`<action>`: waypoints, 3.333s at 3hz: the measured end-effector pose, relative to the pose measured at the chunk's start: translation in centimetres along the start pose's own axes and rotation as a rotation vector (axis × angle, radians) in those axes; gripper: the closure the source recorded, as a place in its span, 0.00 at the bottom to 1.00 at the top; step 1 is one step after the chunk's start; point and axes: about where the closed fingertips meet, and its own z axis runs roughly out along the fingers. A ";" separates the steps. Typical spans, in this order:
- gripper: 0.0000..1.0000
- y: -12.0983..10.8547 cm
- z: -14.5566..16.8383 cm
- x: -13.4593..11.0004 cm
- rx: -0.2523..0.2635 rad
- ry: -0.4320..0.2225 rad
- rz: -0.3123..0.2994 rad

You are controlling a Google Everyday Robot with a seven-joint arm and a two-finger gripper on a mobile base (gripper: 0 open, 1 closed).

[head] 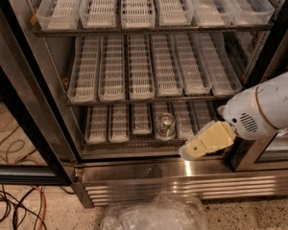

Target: Pick 7up can from bottom shelf of fridge

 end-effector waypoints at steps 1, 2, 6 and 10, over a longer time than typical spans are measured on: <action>0.00 0.1 0.7 -0.2 0.006 -0.019 0.026; 0.00 1.8 3.1 0.3 -0.002 -0.084 0.166; 0.00 7.4 12.2 4.3 0.045 -0.181 0.540; 0.00 -2.6 13.1 4.1 0.299 -0.413 0.743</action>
Offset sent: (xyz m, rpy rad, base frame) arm 0.0286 0.0411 -0.0601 0.3106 -0.0571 -0.4442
